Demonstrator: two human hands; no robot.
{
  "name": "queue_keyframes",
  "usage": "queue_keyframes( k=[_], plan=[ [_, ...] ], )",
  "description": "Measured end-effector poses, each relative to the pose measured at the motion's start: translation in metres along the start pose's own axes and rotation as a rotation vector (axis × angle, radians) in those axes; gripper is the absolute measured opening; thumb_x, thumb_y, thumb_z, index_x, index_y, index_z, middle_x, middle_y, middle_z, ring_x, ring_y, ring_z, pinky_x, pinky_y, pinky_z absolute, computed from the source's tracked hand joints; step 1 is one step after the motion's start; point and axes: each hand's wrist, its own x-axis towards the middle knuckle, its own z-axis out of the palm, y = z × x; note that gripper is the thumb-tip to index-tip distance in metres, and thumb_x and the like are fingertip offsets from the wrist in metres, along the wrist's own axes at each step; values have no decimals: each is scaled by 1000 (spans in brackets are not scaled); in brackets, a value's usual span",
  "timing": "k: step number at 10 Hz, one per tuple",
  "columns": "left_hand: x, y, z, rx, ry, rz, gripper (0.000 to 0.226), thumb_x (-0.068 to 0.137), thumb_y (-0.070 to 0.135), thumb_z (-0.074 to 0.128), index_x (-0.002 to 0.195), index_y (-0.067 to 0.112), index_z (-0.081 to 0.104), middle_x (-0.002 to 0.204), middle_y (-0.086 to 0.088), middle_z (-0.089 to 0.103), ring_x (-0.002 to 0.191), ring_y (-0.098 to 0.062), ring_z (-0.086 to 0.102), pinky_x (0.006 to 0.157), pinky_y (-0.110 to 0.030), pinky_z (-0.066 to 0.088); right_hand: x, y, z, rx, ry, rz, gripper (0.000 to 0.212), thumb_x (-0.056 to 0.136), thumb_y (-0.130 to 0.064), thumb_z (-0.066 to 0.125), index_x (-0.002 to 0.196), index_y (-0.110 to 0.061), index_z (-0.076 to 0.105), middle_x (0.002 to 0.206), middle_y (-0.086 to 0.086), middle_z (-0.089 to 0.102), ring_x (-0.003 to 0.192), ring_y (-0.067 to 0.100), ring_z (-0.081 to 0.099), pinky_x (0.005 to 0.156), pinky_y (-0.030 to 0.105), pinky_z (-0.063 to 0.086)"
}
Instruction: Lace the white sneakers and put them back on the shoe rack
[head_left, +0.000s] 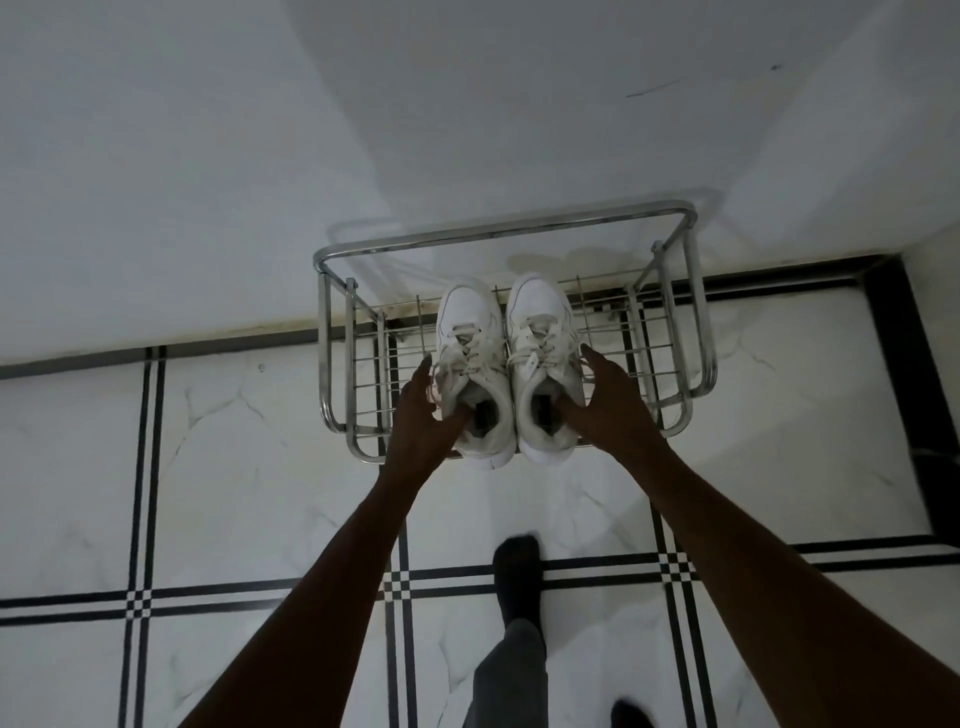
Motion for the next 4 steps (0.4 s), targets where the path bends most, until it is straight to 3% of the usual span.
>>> queue_keyframes(
  k=[1, 2, 3, 4],
  plan=[
    [-19, 30, -14, 118, 109, 91, 68, 96, 39, 68, 155, 18, 40, 154, -11, 50, 141, -27, 48, 116, -42, 41, -12, -26, -17, -178, 56, -34, 78, 84, -39, 67, 150, -10, 36, 150, 20, 42, 137, 40, 43, 109, 53, 42],
    [-52, 72, -40, 240, 195, 218, 57, 102, 40, 57, 152, 17, 45, 155, -9, 50, 143, -26, 47, 112, -31, 34, -34, -62, -41, -278, 126, -158, 75, 85, -46, 62, 148, -12, 39, 150, 17, 44, 138, 37, 42, 107, 53, 44],
    [-92, 125, -73, 355, 254, 382, 58, 101, 46, 58, 151, 18, 47, 150, -9, 54, 136, -27, 54, 110, -41, 46, -67, -115, -82, -349, 222, -272, 74, 90, -52, 58, 149, -13, 37, 155, 15, 40, 144, 34, 35, 111, 52, 40],
    [-141, 190, -104, 467, 398, 537, 61, 99, 48, 60, 148, 13, 49, 148, -11, 56, 137, -29, 52, 114, -52, 41, -113, -173, -136, -372, 370, -403, 77, 91, -59, 52, 150, -13, 35, 156, 13, 39, 147, 31, 32, 109, 52, 42]
  ],
)
